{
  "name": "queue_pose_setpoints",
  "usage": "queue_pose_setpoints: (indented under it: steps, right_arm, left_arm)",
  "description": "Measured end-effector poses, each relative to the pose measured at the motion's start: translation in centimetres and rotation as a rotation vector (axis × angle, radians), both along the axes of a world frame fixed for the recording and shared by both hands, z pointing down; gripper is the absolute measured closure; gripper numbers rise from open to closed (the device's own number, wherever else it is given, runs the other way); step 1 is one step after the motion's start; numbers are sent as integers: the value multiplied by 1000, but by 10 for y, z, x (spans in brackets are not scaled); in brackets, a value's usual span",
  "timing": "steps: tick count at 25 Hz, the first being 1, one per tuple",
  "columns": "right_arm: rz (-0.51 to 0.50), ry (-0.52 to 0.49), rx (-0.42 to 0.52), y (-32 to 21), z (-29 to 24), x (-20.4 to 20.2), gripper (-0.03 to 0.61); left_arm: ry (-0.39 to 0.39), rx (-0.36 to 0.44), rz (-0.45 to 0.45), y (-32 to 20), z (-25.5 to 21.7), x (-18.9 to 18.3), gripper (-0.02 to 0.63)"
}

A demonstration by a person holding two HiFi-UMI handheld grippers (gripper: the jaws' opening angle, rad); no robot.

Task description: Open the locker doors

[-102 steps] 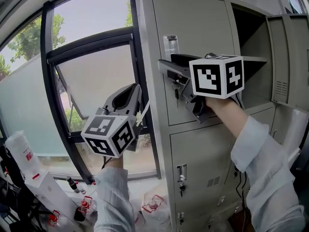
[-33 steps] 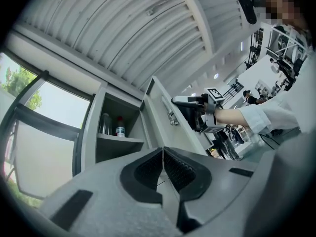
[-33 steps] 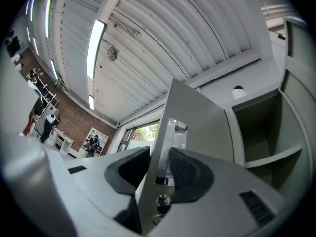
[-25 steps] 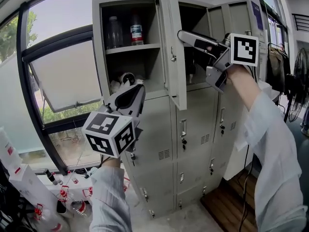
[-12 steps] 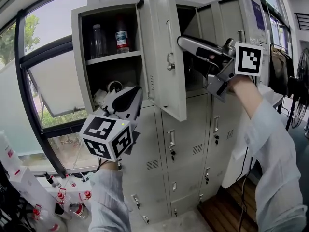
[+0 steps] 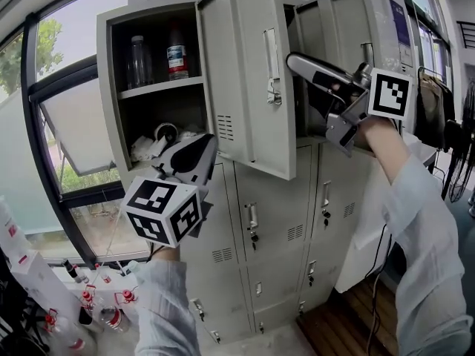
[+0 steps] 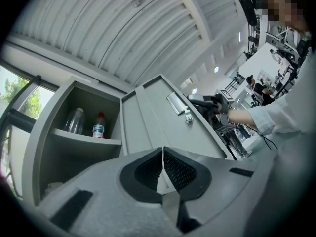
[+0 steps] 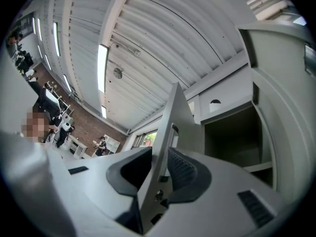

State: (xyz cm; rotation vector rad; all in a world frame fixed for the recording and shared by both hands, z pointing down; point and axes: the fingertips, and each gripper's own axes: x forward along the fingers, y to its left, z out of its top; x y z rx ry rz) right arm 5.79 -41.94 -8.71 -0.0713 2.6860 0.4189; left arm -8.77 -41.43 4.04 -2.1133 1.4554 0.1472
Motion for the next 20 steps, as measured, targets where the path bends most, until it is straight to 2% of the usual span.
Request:
queue_pose_setpoints:
  steps: [4,9,14,17,20]
  right_arm:
    - [17,0,-16,-9,-1,6,480]
    - [9,7,7,-6,0,3,480]
    - [24,-28,-11,-8,0,6,480]
    - [64,-38,-5,-7,-1,6,480]
    - [166,-39,12,-6,3,9,480]
  left_arm:
    - [19,-13,5,-10,6,3,600]
    - [12,-38,-6,-16,17,3,600]
    - [17,-68,-16,-13,29,-8,600]
    - [18,-83,-20,-6,36,-18,600]
    - [8,-85,-20,10,38,-29,600]
